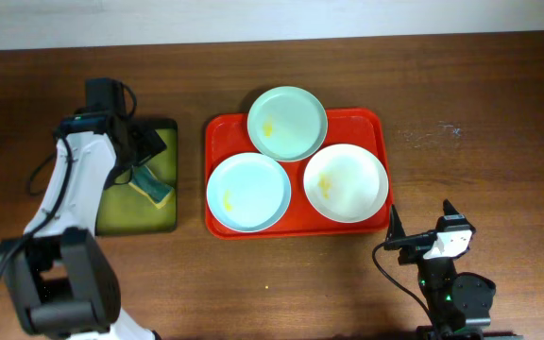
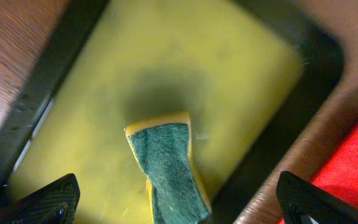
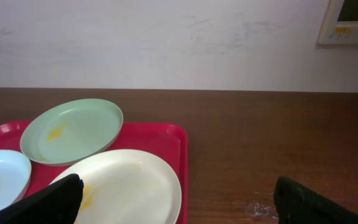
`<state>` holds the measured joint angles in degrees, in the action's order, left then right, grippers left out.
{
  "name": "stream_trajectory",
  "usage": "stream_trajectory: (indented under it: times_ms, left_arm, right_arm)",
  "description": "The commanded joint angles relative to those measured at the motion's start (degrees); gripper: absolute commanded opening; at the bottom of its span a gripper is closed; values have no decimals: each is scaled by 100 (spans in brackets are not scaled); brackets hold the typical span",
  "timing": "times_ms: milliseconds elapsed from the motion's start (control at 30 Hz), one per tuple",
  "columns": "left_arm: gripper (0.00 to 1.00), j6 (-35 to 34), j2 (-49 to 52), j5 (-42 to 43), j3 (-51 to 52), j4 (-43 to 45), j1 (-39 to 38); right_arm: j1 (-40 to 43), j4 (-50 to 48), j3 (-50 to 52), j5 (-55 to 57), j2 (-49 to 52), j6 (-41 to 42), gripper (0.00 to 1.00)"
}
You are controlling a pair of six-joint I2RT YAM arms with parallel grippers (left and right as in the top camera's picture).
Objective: Clean dirty plates on tray and stack at the side
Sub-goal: 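Reach the left gripper down and grasp the yellow-green sponge in the water tray, then lift the sponge with the left gripper and move it over the light blue plate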
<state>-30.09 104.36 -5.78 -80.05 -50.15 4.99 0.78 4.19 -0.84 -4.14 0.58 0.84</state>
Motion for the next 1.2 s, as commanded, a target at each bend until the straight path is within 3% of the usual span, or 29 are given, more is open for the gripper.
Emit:
stream_trajectory:
  times_ms: [0,67,100,200,300,367,500,733,833,933,1033,1167]
  left_arm:
    - [100,-129,555,313,-35,-111,11]
    - [99,-111,855,505,-35,-116,15]
    - [91,-111,1010,511,-35,-118,26]
    - [84,-111,1375,643,-35,-116,50]
    - [53,-114,1392,577,-35,-68,59]
    - [39,-114,1392,372,-35,-50,127]
    - [0,-114,1392,195,-37,-52,326]
    - [0,-92,898,413,-984,-981,557]
    - [0,586,306,1167,-1453,-1123,555]
    - [0,575,42,1082,-1453,-1099,555]
    - [0,575,199,573,-859,-634,555]
    - [0,579,444,680,13,-179,557]
  right_arm:
    - [37,-2,52,26,-39,-22,99]
    - [37,-2,52,26,-39,-22,99]
    - [37,-2,52,26,-39,-22,99]
    - [37,-2,52,26,-37,-22,99]
    - [37,-2,52,26,-37,-22,99]
    - [37,-2,52,26,-39,-22,99]
    - [37,-2,52,26,-37,-22,99]
    - [37,-2,52,26,-37,-22,99]
    - [37,-2,52,26,-39,-22,99]
    - [37,-2,52,26,-39,-22,99]
    - [37,-2,52,26,-39,-22,99]
    - [37,-2,52,26,-37,-22,99]
